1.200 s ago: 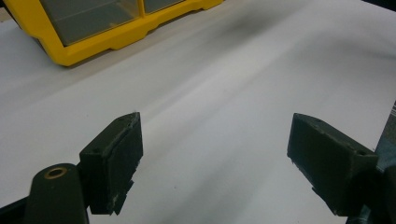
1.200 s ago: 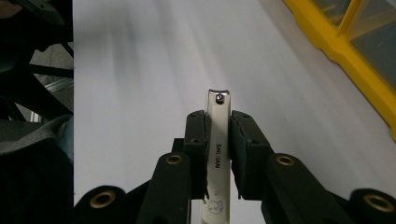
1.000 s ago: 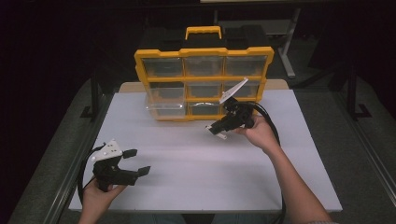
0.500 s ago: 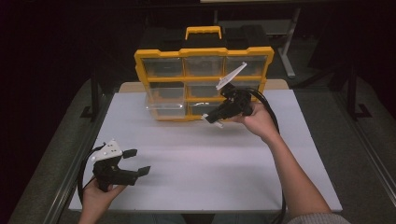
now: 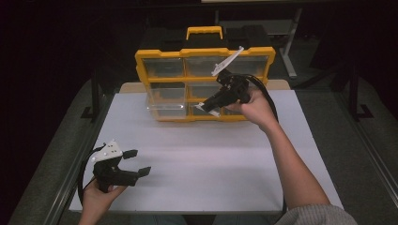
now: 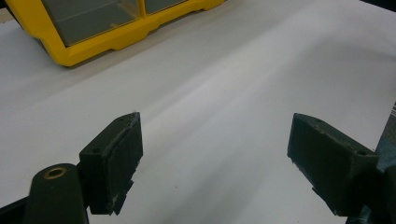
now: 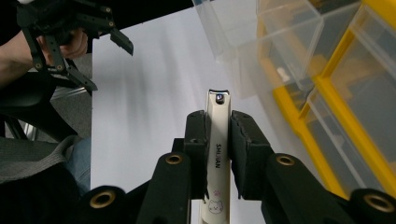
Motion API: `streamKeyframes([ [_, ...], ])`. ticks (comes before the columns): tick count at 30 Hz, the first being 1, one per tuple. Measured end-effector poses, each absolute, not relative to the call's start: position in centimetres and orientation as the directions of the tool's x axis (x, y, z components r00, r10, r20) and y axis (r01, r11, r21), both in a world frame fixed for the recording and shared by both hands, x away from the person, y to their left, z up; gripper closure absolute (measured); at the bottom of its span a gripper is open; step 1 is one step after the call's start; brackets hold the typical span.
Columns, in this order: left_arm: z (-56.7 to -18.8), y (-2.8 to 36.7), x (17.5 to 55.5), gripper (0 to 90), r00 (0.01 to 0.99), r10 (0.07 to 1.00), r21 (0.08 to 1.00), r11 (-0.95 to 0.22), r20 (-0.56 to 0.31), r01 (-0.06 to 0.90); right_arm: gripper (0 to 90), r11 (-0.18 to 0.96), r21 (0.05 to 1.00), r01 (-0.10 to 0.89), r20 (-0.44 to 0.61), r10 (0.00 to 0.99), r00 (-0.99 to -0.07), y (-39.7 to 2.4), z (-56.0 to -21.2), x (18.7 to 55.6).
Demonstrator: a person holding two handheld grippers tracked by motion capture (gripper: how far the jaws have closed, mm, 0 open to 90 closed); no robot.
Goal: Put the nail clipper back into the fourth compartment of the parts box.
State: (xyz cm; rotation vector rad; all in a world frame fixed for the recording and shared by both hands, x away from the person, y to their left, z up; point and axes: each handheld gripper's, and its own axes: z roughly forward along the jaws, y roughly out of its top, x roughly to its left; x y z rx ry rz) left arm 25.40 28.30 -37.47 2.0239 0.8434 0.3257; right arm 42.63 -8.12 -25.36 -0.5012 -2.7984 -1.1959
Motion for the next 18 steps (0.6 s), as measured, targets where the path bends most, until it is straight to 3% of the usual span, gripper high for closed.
streamKeyframes([
  [18,-37.6,28.3,25.6,17.6,0.735,0.673,0.82,-0.372,-0.085,0.435,76.0,0.66,0.698,0.279,0.143,0.253,-0.957,-5.5,-22.7,43.9],
])
